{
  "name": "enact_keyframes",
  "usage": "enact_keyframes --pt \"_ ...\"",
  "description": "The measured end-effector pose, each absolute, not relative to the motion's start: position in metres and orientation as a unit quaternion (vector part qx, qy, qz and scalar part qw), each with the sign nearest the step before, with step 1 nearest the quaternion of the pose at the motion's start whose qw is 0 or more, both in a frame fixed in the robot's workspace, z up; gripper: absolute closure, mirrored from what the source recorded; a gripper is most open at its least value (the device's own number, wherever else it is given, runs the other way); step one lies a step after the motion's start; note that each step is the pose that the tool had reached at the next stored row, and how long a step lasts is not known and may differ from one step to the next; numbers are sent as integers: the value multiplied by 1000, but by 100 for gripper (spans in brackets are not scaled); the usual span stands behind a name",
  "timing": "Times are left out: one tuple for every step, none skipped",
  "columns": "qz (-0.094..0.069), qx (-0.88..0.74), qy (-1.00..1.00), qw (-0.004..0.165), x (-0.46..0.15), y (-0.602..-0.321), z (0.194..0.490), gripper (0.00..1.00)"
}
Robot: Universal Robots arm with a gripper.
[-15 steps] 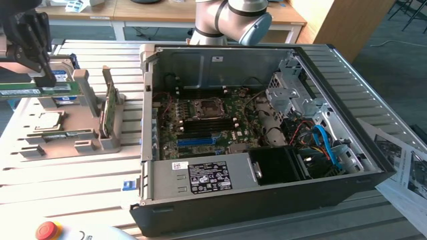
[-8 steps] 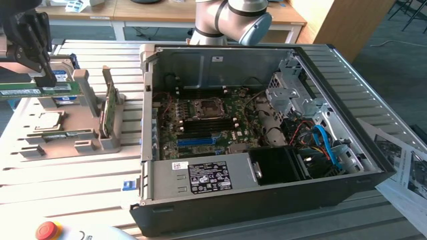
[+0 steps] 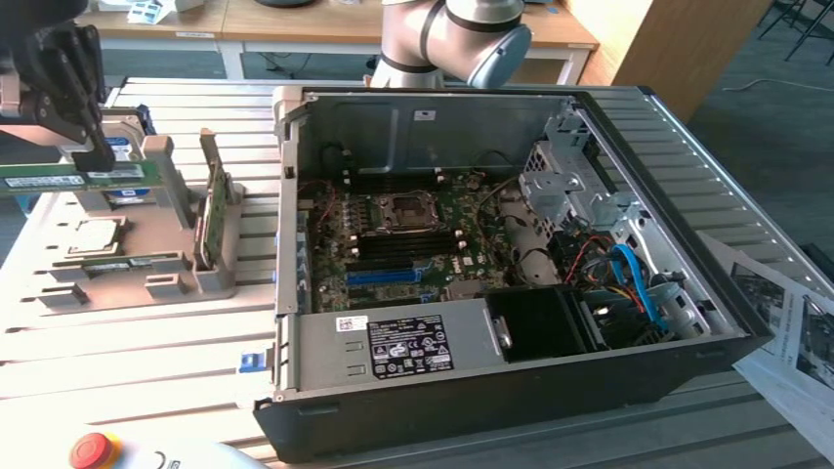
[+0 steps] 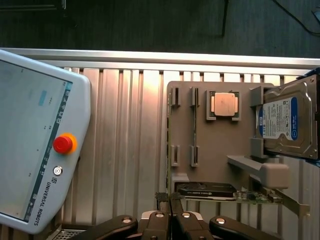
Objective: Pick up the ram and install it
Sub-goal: 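Pick up the ram and move it above insertion slot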
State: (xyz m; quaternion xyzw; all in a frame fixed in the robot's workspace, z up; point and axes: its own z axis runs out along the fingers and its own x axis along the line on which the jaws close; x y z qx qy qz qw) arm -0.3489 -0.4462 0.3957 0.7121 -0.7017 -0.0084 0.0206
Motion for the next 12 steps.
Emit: enact_keyframes --pt "-9 712 -702 20 -348 -447 396 88" --pt "-9 712 -702 20 -346 -447 396 88" --pt "-9 712 -702 20 -345 -448 396 88" --pt "-10 712 -702 20 -343 -449 396 88" --pt "-10 712 -702 20 -342 -449 396 88" --pt "-10 712 -702 20 -340 -449 396 88" --pt "-11 712 -702 19 -337 -450 396 88" --pt "-11 712 -702 19 -335 -450 396 88" --pt "-11 712 -702 19 -332 -451 396 88" --pt "-12 712 -702 19 -329 -451 396 88" --pt "-12 712 -702 19 -327 -452 396 88" --pt "-12 712 -702 19 -324 -452 396 88"
